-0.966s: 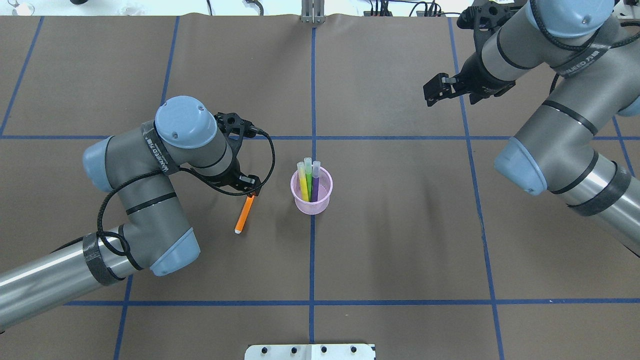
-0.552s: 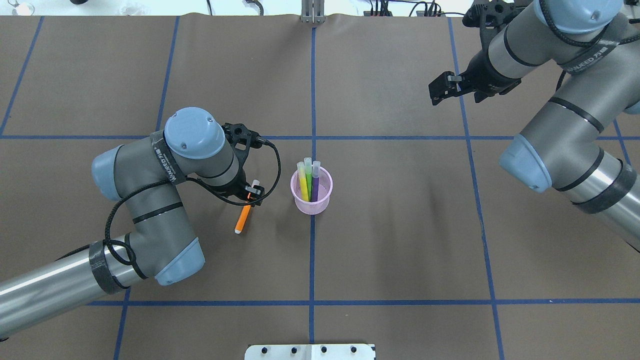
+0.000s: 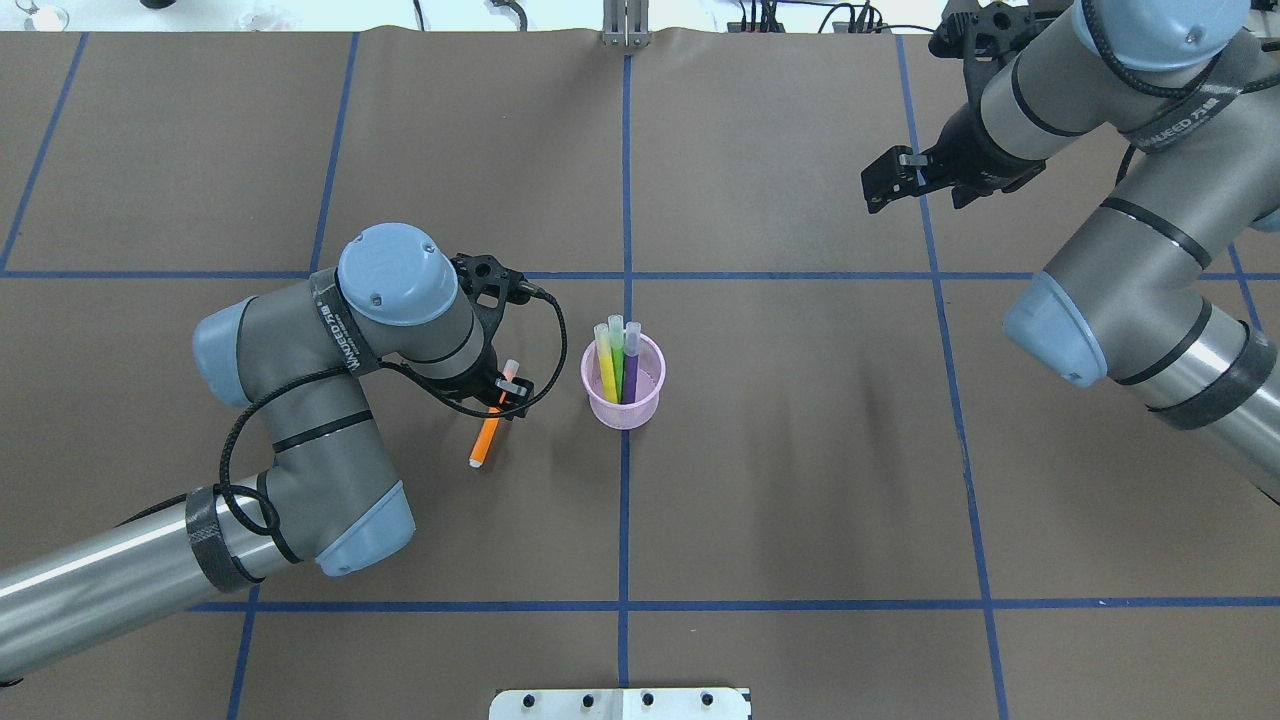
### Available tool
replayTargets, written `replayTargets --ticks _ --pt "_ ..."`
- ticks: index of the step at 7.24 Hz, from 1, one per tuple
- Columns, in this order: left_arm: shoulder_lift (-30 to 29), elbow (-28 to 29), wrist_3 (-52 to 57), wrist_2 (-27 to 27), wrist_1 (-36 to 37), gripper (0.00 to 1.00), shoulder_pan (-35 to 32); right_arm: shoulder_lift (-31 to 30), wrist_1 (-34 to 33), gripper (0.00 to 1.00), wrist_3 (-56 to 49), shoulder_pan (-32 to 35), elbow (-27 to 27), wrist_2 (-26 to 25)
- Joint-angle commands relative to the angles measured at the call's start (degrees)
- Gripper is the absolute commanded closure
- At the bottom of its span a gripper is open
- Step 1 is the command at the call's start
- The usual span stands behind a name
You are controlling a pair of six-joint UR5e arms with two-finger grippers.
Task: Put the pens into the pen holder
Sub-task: 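Close the left gripper on the orange marker and lift it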
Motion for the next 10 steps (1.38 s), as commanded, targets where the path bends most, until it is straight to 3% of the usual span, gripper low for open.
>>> replayTargets --ticks 1,4,7,9,10 --pt "-0.52 1.01 -0.76 0.0 -0.05 0.38 0.64 -0.06 0.0 0.0 0.0 0.0 0.13 0.0" --pt "-0.97 1.28 -0.95 0.09 0.03 0.47 1.17 -0.06 0.0 0.0 0.0 0.09 0.13 0.0" --pt "-0.97 1.29 -0.77 0.09 0.03 0.75 1.09 -0.06 0.0 0.0 0.0 0.0 0.13 0.09" --pt "-0.97 0.5 -0.42 0.18 -0.05 1.0 0.65 0.02 0.0 0.0 0.0 0.0 0.13 0.09" --pt "-1.05 -0.46 -0.16 1.22 -0.58 1.0 -0.13 0.11 0.0 0.0 0.0 0.0 0.13 0.09"
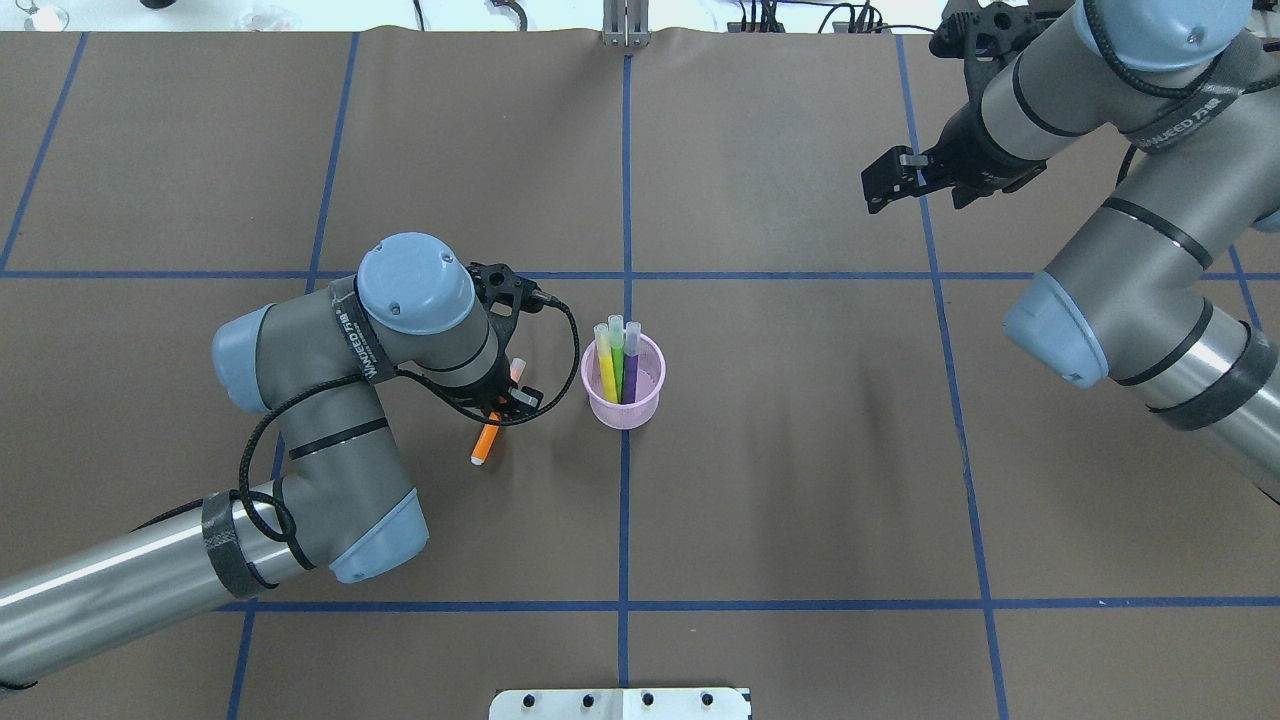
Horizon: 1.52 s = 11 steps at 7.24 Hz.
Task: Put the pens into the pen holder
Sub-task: 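Close the left gripper on the orange marker and lift it, then carry the orange marker upright with the left gripper over the pink cup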
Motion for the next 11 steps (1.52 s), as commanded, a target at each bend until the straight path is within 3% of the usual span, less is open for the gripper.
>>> replayTargets --ticks 1,3,4,8,10,11 --pt "-0.07 -2.53 -0.06 1.78 -5.4 1.0 -2.22 0.1 0.0 0.0 -0.09 0.52 -0.09 0.28" --pt "0.72 -2.63 -4.94 1.79 -16.21 1.0 -4.86 0.1 -0.26 0.0 -1.66 2.01 -0.09 2.39" --pt "1.15 -2.46 -8.11 2.74 -25.91 1.0 -4.95 0.1 -0.44 0.0 -2.19 2.54 -0.09 2.4" --pt "2.04 -0.97 -14.74 12.66 -54.52 1.0 -3.91 -0.16 -0.7 0.0 -5.09 4.47 -0.53 4.06" --pt "2.04 2.53 -14.12 13.21 -60.87 1.0 -2.59 -1.13 -0.88 0.0 -7.82 5.97 -0.62 5.29" --pt "1.86 5.6 -13.95 16.08 -65.08 1.0 -0.76 -1.13 -0.88 0.0 -8.0 6.06 -0.62 5.3"
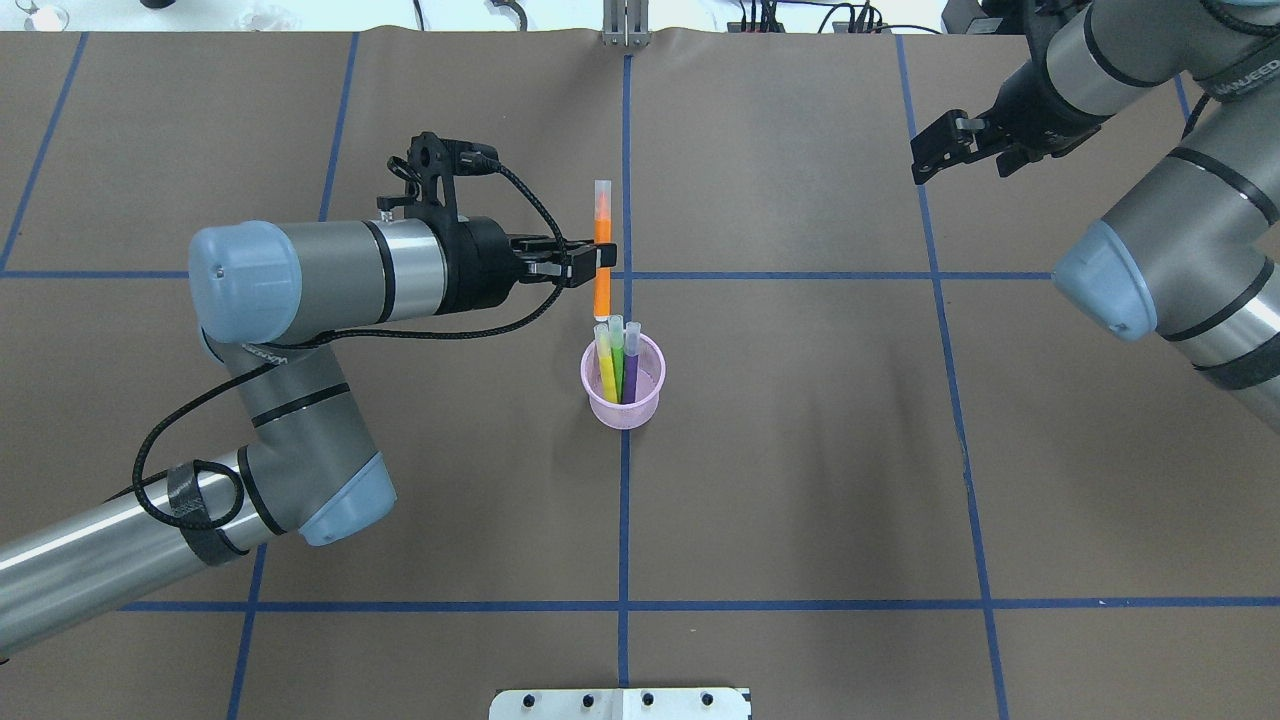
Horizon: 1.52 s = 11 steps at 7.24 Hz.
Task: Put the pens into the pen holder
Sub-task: 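Carry the orange marker upright with the left gripper over the pink cup, then lower the orange marker into the cup and open the left gripper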
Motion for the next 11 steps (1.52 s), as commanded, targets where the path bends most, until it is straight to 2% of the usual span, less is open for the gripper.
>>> replayTargets --ticks 1,2,5,6,8,9,10,11 --pt "-0.49 5.04 4.25 4.4 -7.47 1.0 3.12 -0.18 -0.07 0.0 -0.63 0.43 -0.03 0.3" --pt "-0.49 5.23 8.29 4.59 -8.28 1.0 3.3 -0.18 -0.15 0.0 -0.63 0.43 -0.03 0.3" --pt "-0.15 5.41 8.51 4.6 -8.72 1.0 4.53 -0.18 -0.07 0.0 -0.63 0.52 -0.03 0.3" --pt "-0.05 5.5 8.42 4.6 -8.72 0.89 4.97 -0.18 -0.07 0.0 -0.63 0.43 -0.03 0.3" --pt "-0.23 5.76 8.51 4.68 -8.81 0.74 5.85 -0.18 -0.07 0.0 -0.63 0.61 -0.03 0.3" --pt "-0.32 5.76 8.42 4.6 -8.81 0.54 5.85 -0.18 -0.15 0.0 -0.63 0.69 -0.11 0.3" --pt "-0.32 5.76 7.98 4.51 -8.99 0.11 5.85 -0.18 -0.15 0.0 -0.8 0.96 -0.12 0.3" --pt "-0.14 5.33 7.46 4.42 -8.99 0.0 5.94 -0.18 -0.15 0.0 -2.02 1.39 -0.64 0.38"
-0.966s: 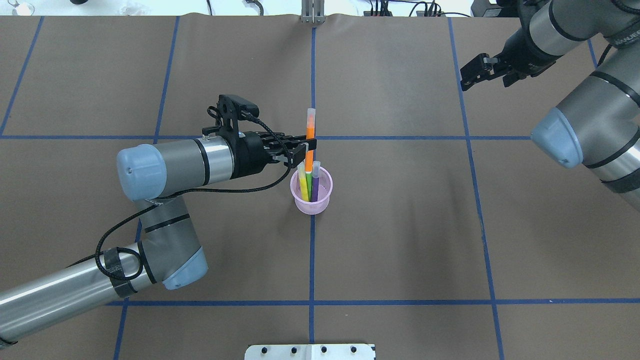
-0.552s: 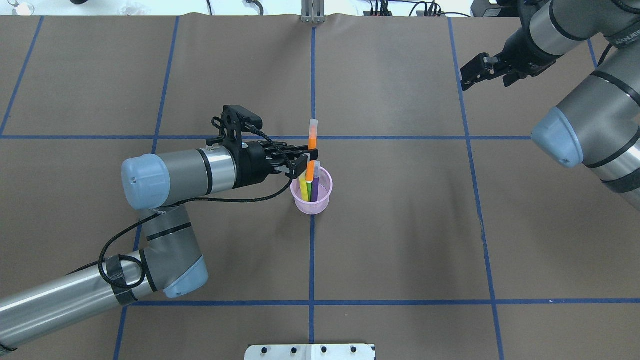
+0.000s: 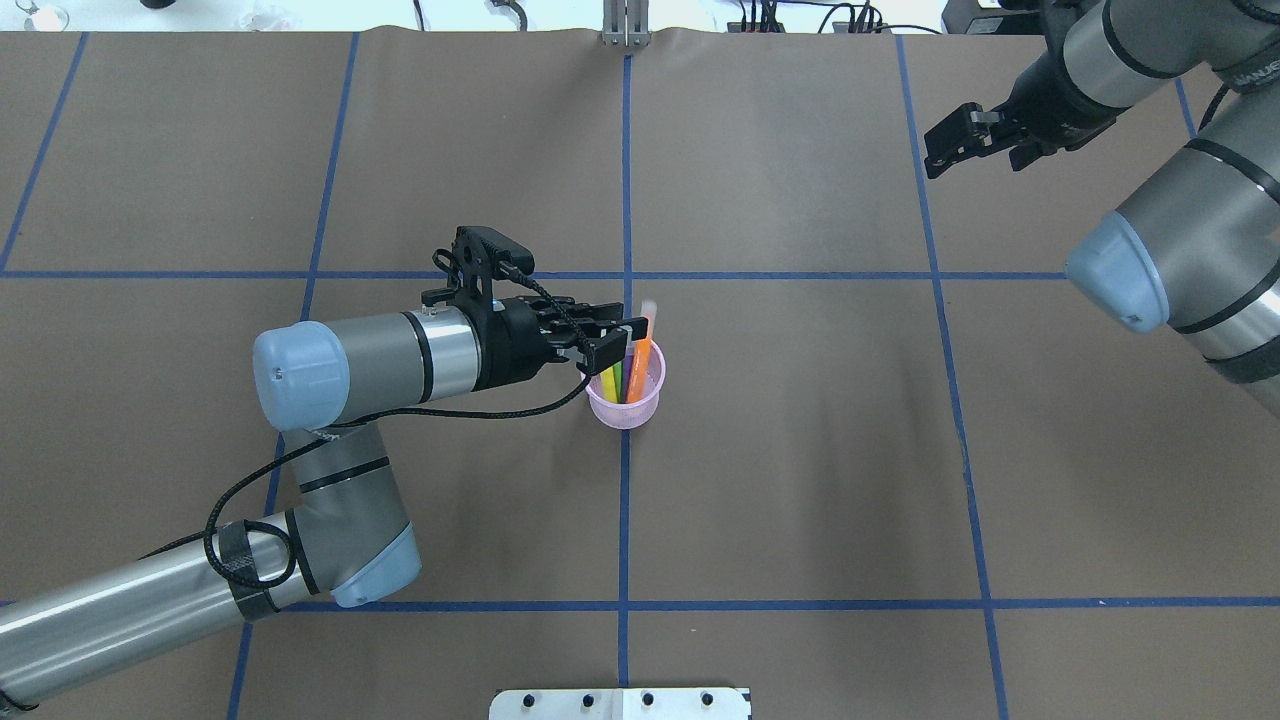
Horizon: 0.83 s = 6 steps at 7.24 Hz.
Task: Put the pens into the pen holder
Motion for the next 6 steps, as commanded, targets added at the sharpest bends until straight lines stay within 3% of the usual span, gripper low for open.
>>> replayTargets --ticks 1,3,4,6 --pt "0.28 -0.43 -0.56 -0.37 0.02 0.0 0.08 0.0 0.07 0.0 -2.93 1.32 -1.46 0.42" --pt "1.68 -1.48 -0.47 -4.2 2.38 0.0 -1.84 0.0 -0.01 0.0 -9.41 5.96 -4.87 4.96" --pt "4.65 -2.71 -0.47 -11.11 7.27 0.0 -6.29 -0.43 -0.01 0.0 -13.63 8.42 -7.07 5.86" --pt "10.37 -5.96 0.4 -31.82 21.14 0.0 -22.42 -3.41 -0.01 0.0 -24.61 13.69 -10.5 7.09"
